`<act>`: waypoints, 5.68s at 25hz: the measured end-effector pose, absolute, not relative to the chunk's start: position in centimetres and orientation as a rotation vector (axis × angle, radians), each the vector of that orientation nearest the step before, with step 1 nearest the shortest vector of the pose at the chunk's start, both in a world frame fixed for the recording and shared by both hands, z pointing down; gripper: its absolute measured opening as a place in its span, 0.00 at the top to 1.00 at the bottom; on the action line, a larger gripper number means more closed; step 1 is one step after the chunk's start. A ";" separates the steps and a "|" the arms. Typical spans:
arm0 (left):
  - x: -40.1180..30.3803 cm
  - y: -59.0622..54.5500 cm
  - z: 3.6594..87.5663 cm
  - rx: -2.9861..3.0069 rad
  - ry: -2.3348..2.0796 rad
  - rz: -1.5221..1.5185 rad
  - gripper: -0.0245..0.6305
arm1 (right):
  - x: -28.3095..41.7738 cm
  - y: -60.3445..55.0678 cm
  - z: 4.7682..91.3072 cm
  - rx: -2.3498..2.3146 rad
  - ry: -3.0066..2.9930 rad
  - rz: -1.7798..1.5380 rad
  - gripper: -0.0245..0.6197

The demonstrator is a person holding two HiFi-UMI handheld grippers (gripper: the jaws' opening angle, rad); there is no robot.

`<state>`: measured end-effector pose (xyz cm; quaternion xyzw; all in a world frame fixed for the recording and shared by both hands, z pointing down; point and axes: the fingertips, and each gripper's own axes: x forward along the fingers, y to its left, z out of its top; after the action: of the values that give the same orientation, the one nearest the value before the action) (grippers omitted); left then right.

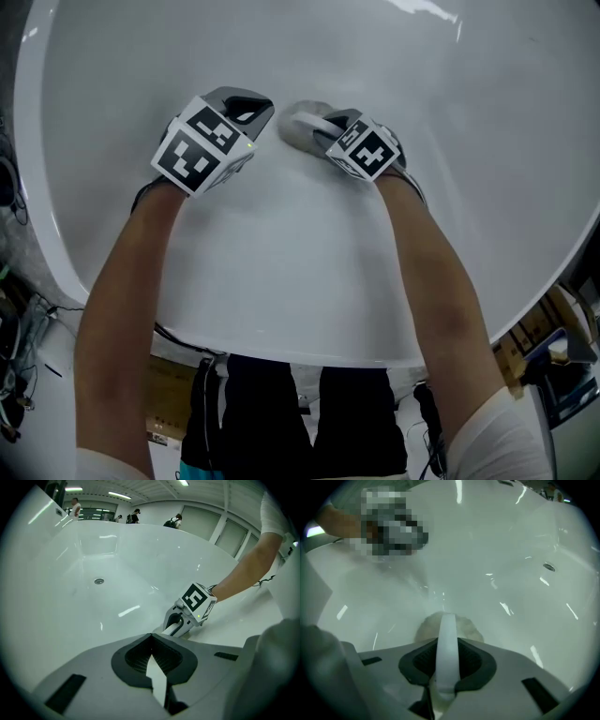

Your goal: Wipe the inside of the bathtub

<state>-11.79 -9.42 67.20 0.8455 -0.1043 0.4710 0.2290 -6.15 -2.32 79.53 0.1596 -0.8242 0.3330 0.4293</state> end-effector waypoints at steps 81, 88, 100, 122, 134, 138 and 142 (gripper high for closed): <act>-21.7 -15.0 43.9 2.469 -0.465 1.287 0.95 | -28.6 -0.6 47.1 0.359 -2.426 1.232 0.82; -17.7 -15.9 43.2 2.582 -0.237 1.385 0.95 | -27.7 -1.7 50.6 0.389 -2.371 1.312 0.82; -10.0 -17.0 51.9 2.539 0.156 1.486 0.95 | -26.4 -2.6 54.6 0.421 -2.359 1.337 0.82; -6.5 -16.6 70.4 2.409 0.311 1.677 0.95 | -20.3 -6.5 71.0 0.516 -2.288 1.327 0.82; -5.5 -16.9 71.2 2.428 0.311 1.608 0.95 | -17.9 -8.4 78.0 0.648 -2.122 1.245 0.82; -5.4 -16.6 70.8 2.433 0.323 1.608 0.95 | -17.1 -8.5 79.1 0.671 -2.074 1.229 0.82; -5.6 -16.8 70.4 2.434 0.313 1.617 0.95 | -16.8 -8.6 79.8 0.683 -2.036 1.228 0.82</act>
<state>-5.56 -16.79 70.41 0.8240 0.1058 0.5473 0.1012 -16.79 -8.65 79.75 0.2608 -0.7776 0.4691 0.3275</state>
